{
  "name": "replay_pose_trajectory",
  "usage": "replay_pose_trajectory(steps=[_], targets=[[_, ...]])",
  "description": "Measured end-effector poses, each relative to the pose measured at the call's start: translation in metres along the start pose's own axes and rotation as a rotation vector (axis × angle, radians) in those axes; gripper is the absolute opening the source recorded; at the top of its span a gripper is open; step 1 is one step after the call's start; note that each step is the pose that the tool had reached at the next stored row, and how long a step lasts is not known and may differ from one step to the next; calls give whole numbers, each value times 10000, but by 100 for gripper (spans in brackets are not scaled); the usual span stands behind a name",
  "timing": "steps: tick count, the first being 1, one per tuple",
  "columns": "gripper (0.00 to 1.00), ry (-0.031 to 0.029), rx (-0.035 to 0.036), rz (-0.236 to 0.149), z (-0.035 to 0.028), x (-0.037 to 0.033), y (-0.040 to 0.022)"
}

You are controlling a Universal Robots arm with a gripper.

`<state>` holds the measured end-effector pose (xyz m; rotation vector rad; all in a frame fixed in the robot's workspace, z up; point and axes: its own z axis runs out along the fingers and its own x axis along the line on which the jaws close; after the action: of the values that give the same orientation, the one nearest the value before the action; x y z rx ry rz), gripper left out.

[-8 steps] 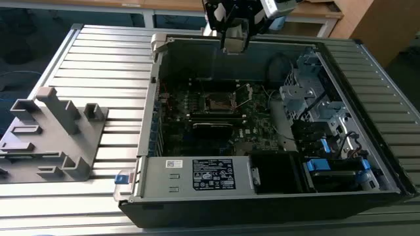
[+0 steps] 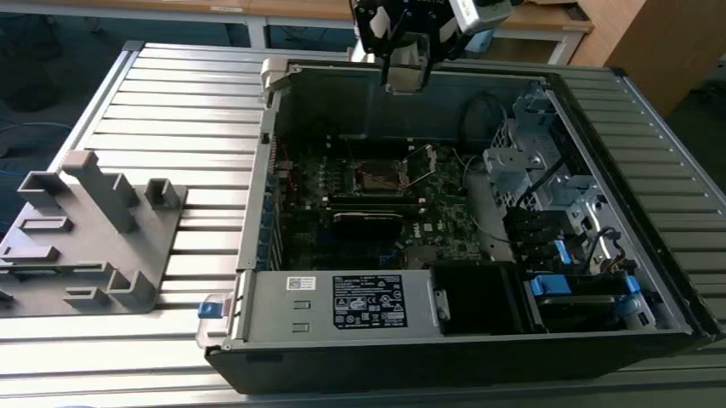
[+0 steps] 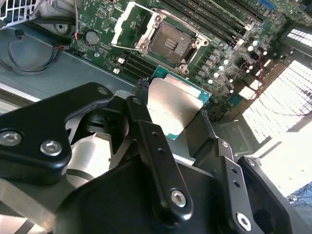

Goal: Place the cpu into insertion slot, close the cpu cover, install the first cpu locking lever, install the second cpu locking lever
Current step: 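Place the cpu into insertion slot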

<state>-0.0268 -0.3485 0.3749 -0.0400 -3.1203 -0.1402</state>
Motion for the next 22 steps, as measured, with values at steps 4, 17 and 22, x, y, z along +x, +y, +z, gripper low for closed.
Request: replay_pose_trajectory(steps=[4, 17, 22], targets=[[54, 0, 3, 0, 7, 0, -1], [54, -1, 2, 0, 62, -1, -6], [54, -18, 0, -1, 120, -1, -11]])
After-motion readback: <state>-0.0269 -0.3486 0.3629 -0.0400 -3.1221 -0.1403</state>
